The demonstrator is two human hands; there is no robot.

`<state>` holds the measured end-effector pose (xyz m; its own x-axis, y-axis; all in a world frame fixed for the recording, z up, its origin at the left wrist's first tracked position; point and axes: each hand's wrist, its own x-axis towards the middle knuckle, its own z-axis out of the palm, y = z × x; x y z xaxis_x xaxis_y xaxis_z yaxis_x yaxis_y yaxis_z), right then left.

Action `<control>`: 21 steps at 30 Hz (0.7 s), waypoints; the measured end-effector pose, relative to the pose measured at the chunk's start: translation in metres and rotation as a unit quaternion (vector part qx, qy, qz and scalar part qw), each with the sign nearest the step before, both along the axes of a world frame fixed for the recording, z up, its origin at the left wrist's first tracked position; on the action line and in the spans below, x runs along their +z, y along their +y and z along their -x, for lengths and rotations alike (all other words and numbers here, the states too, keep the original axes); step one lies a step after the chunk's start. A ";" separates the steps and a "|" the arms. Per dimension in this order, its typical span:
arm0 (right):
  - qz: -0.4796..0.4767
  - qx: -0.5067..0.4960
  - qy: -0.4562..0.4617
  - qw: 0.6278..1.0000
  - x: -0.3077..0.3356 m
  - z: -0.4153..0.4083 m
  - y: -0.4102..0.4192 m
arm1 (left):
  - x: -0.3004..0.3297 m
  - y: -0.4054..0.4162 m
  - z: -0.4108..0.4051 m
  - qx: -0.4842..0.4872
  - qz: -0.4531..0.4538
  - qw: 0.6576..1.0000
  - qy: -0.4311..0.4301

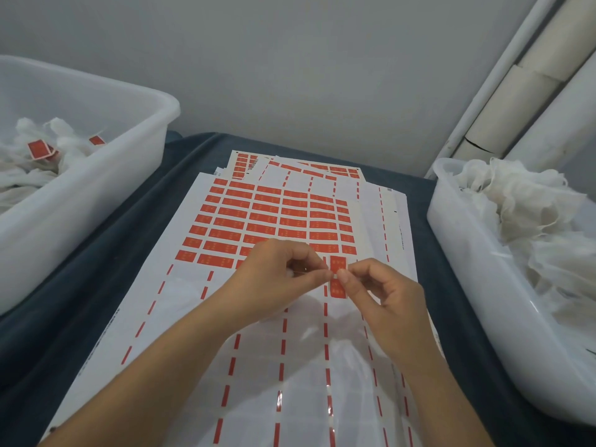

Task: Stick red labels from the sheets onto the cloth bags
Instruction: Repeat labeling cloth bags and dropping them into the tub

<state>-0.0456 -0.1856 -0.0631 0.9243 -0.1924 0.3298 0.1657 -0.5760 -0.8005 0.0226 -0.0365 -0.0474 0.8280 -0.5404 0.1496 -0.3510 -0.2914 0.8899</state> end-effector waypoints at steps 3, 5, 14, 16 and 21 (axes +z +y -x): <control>-0.041 0.005 0.009 0.999 0.002 0.001 -0.002 | 0.000 0.001 0.000 -0.007 0.004 1.000 -0.003; -0.068 0.012 0.009 0.998 0.004 0.002 -0.003 | 0.001 0.002 0.001 -0.011 0.011 1.000 0.010; -0.196 -0.136 -0.007 0.971 0.016 -0.002 -0.011 | 0.005 0.006 -0.006 0.043 0.062 0.987 0.142; -0.207 -0.068 0.045 0.975 0.013 -0.002 -0.002 | 0.006 0.004 -0.004 0.033 0.070 0.985 0.153; -0.238 0.023 0.100 0.966 0.012 0.000 0.005 | 0.006 0.004 -0.003 0.016 0.057 0.987 0.147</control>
<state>-0.0454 -0.1806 -0.0512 0.9717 -0.2346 0.0280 -0.0029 -0.1304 -0.9915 0.0260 -0.0329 -0.0415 0.8609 -0.5071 -0.0422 -0.0642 -0.1906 0.9796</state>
